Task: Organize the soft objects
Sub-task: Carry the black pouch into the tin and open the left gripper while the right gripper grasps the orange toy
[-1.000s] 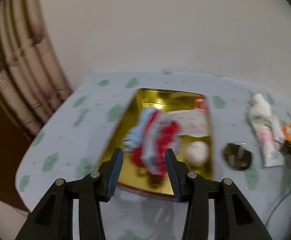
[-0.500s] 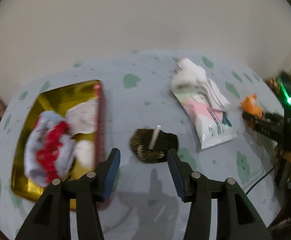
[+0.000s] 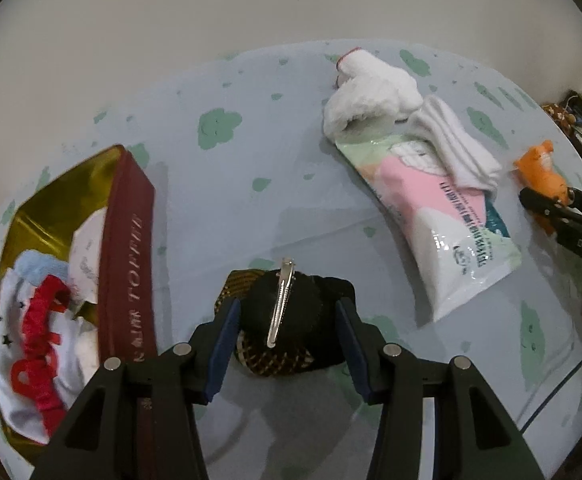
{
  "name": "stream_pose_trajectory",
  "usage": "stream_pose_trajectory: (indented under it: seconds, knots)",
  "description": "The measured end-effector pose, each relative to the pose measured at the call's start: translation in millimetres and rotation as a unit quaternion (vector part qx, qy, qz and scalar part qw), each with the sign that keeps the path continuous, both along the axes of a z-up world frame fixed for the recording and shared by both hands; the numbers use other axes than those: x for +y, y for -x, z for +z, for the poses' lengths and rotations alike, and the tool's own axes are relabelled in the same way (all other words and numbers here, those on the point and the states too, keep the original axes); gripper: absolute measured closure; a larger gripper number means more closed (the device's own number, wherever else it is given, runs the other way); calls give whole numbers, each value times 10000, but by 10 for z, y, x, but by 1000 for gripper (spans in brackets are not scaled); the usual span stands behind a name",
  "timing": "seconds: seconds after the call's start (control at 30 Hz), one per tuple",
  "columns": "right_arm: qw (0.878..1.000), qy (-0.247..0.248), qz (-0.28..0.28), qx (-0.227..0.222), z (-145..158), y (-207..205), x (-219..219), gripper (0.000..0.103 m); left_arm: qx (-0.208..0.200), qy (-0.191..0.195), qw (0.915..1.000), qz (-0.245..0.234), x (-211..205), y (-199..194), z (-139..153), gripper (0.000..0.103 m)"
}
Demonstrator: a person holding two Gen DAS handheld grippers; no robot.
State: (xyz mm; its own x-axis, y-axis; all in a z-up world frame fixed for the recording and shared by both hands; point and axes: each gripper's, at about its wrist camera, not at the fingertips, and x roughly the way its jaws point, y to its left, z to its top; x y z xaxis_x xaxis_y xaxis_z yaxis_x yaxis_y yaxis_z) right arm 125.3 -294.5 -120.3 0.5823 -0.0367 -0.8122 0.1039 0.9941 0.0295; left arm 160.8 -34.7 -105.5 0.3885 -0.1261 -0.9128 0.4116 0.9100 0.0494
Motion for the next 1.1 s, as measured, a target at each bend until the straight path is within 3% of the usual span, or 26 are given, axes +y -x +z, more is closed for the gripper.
stream_pose_trajectory:
  seconds: [0.07,0.2,0.4,0.57,0.67,1.1]
  knots:
    - [10000,-2,-7,3,0,-3,8,50,2,130,9999,61,32,-30,-26,45]
    - [10000,5,-7,8,-3,-3,1,50,92,428,9987,278,85,-84,-38,45]
    - [10000,8,-2,6,-4,-2,0,50,-83,394,9990,176,31,17,-43,45]
    - [10000,6,-2,5,-5,-2,2,49,-97,465,9988,117,11,82,-18,66]
    - [10000,6,-1,5,-7,-1,1,49,-92,470,9988,123,-7,106,-9,71]
    - [10000,12,2,6,-4,-4,0,49,-351,361,9987,74,-88,284,225,73]
